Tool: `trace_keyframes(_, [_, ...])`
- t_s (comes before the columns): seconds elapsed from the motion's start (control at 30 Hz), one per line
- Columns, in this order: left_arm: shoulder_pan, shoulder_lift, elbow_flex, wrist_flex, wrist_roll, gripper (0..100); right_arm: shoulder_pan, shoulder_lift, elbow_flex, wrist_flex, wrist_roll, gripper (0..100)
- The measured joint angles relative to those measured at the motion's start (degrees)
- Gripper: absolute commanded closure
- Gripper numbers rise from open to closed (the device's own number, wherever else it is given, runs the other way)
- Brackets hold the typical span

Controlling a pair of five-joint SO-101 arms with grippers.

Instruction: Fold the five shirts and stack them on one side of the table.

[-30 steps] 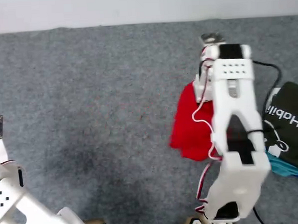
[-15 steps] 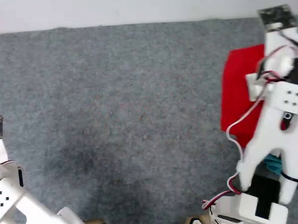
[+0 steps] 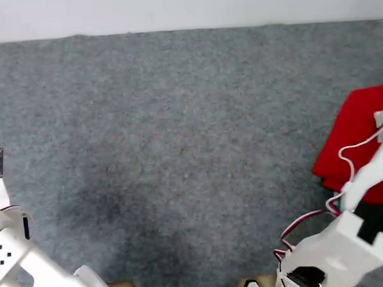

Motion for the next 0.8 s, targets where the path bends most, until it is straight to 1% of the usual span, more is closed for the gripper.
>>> trace_keyframes(0.07, [0.0, 0.0, 0.1, 0.0, 0.0, 99, 1.9, 1.6, 0.0, -2.0, 2.6, 97.2])
trace_keyframes(0.1, [0.0, 0.0, 0.4, 0.0, 0.0, 99, 2.8, 2.3, 0.0, -2.7, 4.4, 94.3])
trace_keyframes(0.2, [0.0, 0.0, 1.9, 0.0, 0.0, 99, 4.2, 2.7, 0.0, -3.1, 8.9, 77.7])
trace_keyframes(0.27, [0.0, 0.0, 2.6, 0.0, 0.0, 99, 4.7, 2.7, 0.0, -3.1, 9.0, 67.5])
trace_keyframes(0.33, [0.0, 0.0, 3.3, 0.0, 0.0, 99, 5.8, 2.6, 0.0, -3.1, 8.0, 63.1])
trace_keyframes(0.4, [0.0, -0.1, 3.3, 0.0, 0.0, 99, 6.9, 1.2, 0.0, -3.1, 6.7, 64.2])
trace_keyframes(0.47, [0.0, -0.1, 3.3, 0.0, 0.0, 99, 7.5, -1.8, 0.0, -2.9, 6.2, 69.7])
trace_keyframes(0.53, [0.0, -0.1, 3.3, 0.0, 0.0, 99, 7.5, -5.1, 0.0, -1.0, 6.2, 80.0])
trace_keyframes(0.63, [0.0, -0.1, 3.3, 0.0, 0.0, 99, 5.8, -7.6, 0.0, 3.3, 6.2, 99.8])
trace_keyframes(0.67, [0.0, -0.1, 3.3, 0.0, 0.0, 99, 4.8, -7.7, 0.0, 4.6, 6.2, 98.6])
trace_keyframes(0.7, [0.0, -0.1, 3.3, 0.0, 0.0, 99, 3.8, -7.7, 0.0, 5.7, 6.2, 95.3])
trace_keyframes(0.73, [0.0, -0.1, 3.3, 0.0, 0.0, 99, 2.7, -7.7, 0.1, 6.7, 6.2, 94.6])
trace_keyframes(0.8, [0.0, -0.1, 3.3, 0.0, 0.0, 99, 0.8, -7.8, 1.6, 8.4, 6.1, 97.8])
